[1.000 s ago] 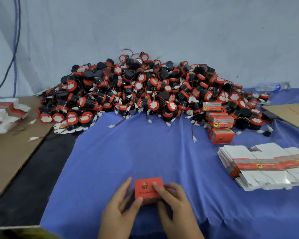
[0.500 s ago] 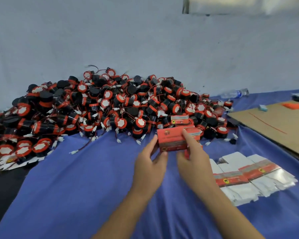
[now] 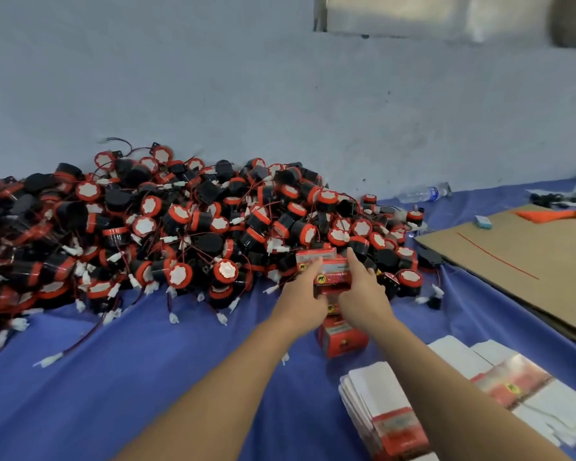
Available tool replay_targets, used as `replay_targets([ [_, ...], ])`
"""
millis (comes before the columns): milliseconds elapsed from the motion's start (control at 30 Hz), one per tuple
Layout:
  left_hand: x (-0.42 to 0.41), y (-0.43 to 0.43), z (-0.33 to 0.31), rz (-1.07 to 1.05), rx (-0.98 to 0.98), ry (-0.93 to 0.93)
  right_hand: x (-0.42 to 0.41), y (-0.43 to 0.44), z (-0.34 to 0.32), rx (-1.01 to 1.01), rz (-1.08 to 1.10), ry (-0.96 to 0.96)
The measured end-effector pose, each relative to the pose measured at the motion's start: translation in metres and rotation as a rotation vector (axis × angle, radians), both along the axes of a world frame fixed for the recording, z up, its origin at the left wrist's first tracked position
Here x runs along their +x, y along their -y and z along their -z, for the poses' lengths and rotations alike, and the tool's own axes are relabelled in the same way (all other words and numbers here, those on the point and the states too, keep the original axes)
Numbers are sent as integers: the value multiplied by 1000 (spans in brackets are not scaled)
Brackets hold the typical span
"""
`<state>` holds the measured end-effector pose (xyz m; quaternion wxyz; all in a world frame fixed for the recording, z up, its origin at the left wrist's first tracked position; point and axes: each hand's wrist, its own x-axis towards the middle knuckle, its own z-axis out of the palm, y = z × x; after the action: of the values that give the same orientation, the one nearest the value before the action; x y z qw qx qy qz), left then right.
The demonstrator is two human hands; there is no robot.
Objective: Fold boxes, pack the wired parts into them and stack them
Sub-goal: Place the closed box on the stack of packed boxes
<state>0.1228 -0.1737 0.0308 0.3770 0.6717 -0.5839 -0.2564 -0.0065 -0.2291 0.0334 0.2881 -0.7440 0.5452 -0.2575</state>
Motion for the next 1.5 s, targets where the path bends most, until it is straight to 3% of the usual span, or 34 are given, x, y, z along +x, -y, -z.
replay_targets([
  [233, -2, -22, -9, 41, -34, -26, -25, -10, -6, -37, -23, 92],
  [433, -40, -77, -9, -161, -191, -64, -99, -59, -11, -10, 191, 213],
  [600, -106, -139, 14, -134, -54, -40, -138, -133, -1, -80, 153, -156],
  [733, -146, -176, 36, -190, 3, -42, -142, -172, 15, -46, 50, -236],
  [1200, -157, -189, 37, -452, 96, -584, -145, -189, 32, -145, 71, -235],
  [1333, -149, -196, 21, -372, 36, -830, -141, -193, 18, -176, 122, -148],
  [1400, -143, -206, 9, -311, -25, -883, -137, -195, 8, -202, 111, -139],
  [1500, -129, -228, -6, -230, -91, -886, -121, -204, -12, -55, 1, -21],
])
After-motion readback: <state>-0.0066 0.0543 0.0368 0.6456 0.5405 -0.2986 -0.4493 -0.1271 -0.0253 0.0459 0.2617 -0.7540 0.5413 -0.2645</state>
